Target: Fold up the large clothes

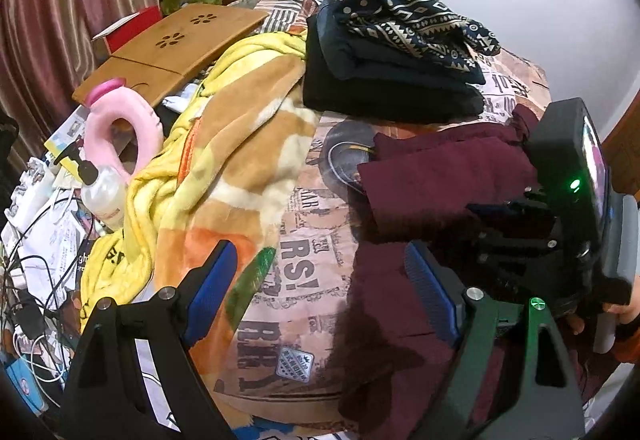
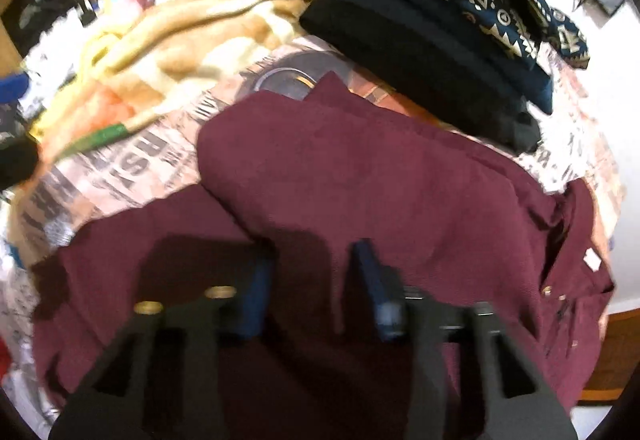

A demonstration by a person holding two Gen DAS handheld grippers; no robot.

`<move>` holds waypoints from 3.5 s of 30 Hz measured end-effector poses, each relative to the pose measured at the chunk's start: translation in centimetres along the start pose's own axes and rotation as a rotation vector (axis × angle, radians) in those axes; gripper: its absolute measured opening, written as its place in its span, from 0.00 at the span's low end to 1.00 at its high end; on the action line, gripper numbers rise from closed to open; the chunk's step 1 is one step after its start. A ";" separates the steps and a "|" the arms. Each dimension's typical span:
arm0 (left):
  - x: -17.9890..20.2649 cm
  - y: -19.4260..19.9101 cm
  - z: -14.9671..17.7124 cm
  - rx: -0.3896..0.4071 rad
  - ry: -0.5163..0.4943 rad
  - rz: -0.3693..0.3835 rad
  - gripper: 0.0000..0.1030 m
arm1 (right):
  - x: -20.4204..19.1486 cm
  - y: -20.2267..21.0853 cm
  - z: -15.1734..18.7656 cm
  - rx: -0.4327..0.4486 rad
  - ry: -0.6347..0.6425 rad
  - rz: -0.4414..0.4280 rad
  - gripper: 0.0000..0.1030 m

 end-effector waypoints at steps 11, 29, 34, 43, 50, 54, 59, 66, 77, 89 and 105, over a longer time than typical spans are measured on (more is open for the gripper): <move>2.3 1.7 -1.0 0.048 -0.047 0.009 0.83 | 3.7 7.8 1.2 0.233 -0.195 -0.012 0.06; 5.3 -2.2 -0.8 -0.140 0.176 0.244 0.83 | 9.6 15.7 9.7 0.328 -0.319 0.222 0.45; 4.4 -5.9 0.3 -0.297 0.403 0.378 0.83 | 10.2 15.4 12.6 0.317 -0.367 0.266 0.60; 7.3 -11.6 0.6 -0.451 0.527 0.448 0.73 | 11.8 15.4 16.1 0.288 -0.457 0.261 0.60; 9.8 -12.3 -0.6 -0.398 0.508 0.351 0.20 | 13.1 15.4 18.0 0.271 -0.513 0.244 0.61; 12.3 -10.1 -2.1 -0.336 0.401 0.327 0.04 | 13.7 15.6 19.1 0.273 -0.547 0.235 0.61; 16.8 -6.3 -5.4 -0.207 0.248 0.339 0.03 | 15.0 15.8 20.7 0.276 -0.601 0.233 0.61; 27.4 0.1 -9.3 -0.062 0.000 0.499 0.02 | 17.3 16.2 23.7 0.260 -0.697 0.261 0.61; 43.0 2.9 -1.8 -0.149 -0.414 0.636 0.02 | 20.9 19.2 30.3 0.256 -0.888 0.363 0.61; 45.5 0.5 11.2 -0.288 -0.808 0.479 0.28 | 21.3 19.2 35.4 0.218 -1.037 0.351 0.61; 33.0 2.2 3.7 -0.067 -0.625 0.338 0.64 | 20.4 18.3 34.0 0.333 -1.155 0.099 0.61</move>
Point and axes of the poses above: each gripper's, at about its wrist camera, not at the fingertips, and y roughly against the way its jaws point, x to its right, z to its underside, the point moved 3 cm from there along -y, roughly the way its jaws point, and after that the axes turned 6 degrees about y, right-handed, at the moved point
